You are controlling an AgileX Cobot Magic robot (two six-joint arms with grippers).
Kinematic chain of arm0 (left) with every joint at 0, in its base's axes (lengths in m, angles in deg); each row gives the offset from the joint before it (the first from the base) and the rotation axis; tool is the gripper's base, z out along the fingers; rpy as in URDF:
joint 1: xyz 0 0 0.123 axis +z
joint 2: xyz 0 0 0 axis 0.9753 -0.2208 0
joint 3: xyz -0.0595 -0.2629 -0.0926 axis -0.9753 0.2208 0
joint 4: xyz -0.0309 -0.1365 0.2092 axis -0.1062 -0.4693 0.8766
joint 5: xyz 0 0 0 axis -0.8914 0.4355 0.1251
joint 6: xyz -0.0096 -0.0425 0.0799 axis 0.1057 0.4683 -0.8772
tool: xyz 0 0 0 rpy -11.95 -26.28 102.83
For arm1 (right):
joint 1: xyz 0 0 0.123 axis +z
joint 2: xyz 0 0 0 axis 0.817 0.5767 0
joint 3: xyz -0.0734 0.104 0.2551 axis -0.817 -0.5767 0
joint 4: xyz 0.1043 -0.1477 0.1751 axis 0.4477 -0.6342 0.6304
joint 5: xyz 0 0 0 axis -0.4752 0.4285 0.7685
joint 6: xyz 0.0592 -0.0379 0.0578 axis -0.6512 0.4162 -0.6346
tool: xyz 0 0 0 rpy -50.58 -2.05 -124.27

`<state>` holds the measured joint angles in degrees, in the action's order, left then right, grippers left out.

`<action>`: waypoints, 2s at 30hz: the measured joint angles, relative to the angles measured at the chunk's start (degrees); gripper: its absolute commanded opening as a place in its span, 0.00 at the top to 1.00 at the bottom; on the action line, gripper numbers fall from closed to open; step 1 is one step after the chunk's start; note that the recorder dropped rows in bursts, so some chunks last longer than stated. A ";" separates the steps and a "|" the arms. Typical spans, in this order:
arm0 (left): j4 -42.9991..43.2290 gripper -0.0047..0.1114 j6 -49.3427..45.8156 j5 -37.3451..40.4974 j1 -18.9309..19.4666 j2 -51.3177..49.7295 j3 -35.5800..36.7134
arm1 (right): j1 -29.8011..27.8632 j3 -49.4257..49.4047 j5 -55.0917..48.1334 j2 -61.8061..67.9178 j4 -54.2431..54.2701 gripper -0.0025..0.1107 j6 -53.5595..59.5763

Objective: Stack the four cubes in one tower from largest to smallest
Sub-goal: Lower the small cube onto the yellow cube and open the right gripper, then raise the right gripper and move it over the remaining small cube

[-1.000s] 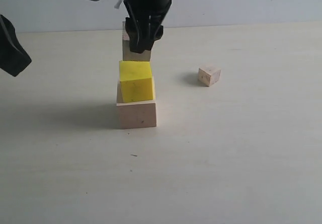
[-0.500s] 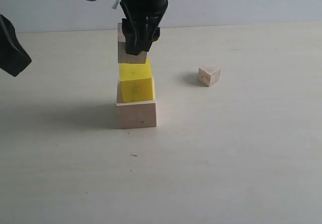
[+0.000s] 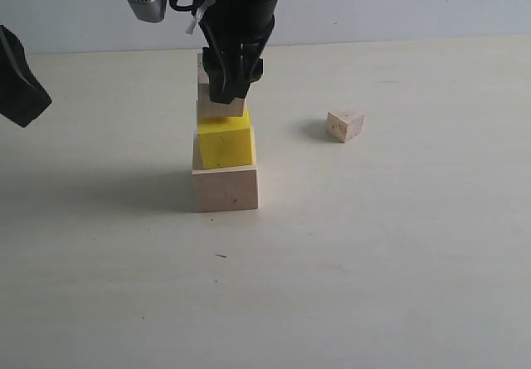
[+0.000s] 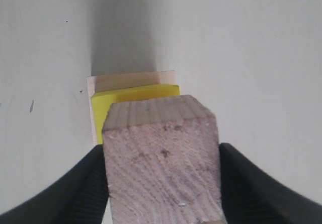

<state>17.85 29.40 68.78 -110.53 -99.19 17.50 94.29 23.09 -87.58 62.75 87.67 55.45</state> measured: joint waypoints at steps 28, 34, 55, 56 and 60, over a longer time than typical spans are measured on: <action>0.00 0.96 -0.12 0.22 0.00 0.00 0.00 | 0.00 0.00 0.11 0.00 0.10 0.36 0.00; 0.00 0.96 -0.31 0.22 0.00 0.00 0.00 | 0.00 0.00 0.11 -4.28 -1.59 0.38 -5.72; 0.00 0.96 -0.44 0.22 0.00 0.00 0.00 | -21.19 0.00 3.65 -0.26 -8.63 0.46 -28.62; 0.00 0.96 -0.44 0.22 0.00 0.00 0.00 | -21.74 0.00 4.57 2.20 -7.57 0.45 -28.88; 0.00 0.96 -0.44 0.22 0.00 0.00 0.00 | -21.95 0.00 5.77 7.56 -5.18 0.43 -29.00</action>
<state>17.85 28.96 69.00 -110.53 -99.19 17.50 72.35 23.09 -81.81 70.31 82.49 26.45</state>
